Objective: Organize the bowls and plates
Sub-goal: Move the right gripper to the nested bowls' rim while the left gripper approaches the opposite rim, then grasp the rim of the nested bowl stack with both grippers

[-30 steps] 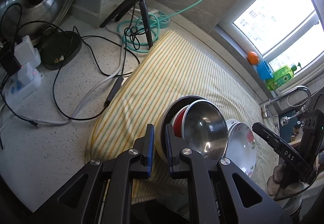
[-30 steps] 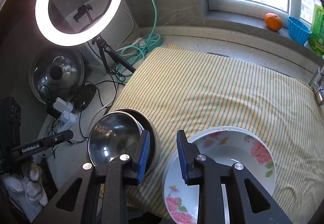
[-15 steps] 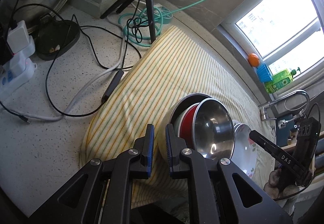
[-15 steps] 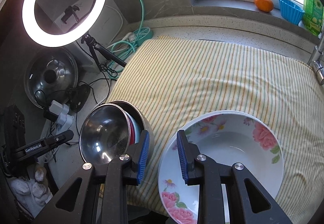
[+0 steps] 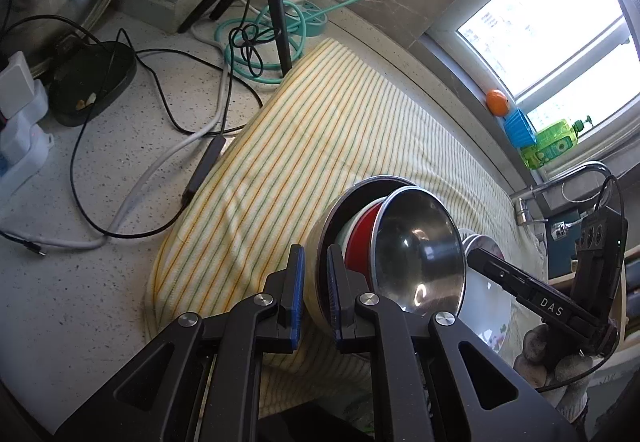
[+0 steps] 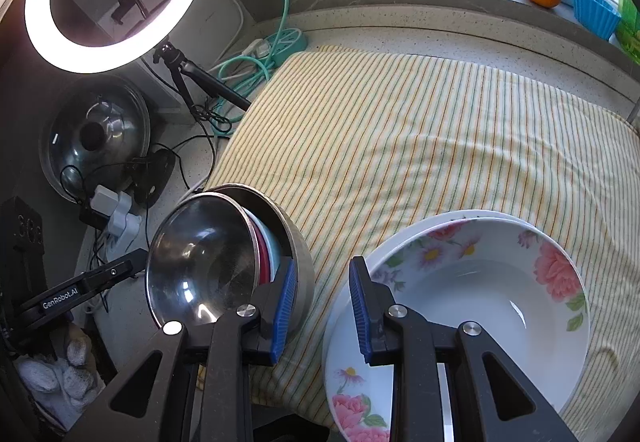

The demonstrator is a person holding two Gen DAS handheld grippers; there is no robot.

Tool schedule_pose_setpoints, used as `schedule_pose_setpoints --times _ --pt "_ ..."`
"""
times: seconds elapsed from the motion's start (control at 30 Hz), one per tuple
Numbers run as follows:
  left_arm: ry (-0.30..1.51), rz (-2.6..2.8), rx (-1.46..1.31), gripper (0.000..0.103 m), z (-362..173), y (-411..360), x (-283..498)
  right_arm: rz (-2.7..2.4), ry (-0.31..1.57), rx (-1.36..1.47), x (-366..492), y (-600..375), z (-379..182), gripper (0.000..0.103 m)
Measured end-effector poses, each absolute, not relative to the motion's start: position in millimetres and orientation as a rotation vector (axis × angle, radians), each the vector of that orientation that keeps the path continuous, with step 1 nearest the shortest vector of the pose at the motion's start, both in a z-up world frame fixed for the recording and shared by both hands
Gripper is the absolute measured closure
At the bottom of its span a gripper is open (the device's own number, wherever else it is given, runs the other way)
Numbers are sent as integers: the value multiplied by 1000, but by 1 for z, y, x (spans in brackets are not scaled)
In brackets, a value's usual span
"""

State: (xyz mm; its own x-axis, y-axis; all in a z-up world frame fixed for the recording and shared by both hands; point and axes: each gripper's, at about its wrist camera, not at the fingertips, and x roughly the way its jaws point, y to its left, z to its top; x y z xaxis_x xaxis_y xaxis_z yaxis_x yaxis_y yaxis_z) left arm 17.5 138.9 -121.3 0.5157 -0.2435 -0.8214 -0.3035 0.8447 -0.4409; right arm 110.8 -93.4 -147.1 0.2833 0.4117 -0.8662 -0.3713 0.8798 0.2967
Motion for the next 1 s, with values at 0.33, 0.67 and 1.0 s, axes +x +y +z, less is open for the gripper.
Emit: schedule_pose_setpoints --times 0.33,0.67,1.0 --pt "1079 26 -596 93 -130 138 23 540 1214 60 111 -88 -160 85" --pt "1095 25 -585 94 -133 137 23 559 1241 62 111 -81 -166 91" --pt "1112 15 -576 95 -138 133 30 564 1261 79 109 -79 -173 94"
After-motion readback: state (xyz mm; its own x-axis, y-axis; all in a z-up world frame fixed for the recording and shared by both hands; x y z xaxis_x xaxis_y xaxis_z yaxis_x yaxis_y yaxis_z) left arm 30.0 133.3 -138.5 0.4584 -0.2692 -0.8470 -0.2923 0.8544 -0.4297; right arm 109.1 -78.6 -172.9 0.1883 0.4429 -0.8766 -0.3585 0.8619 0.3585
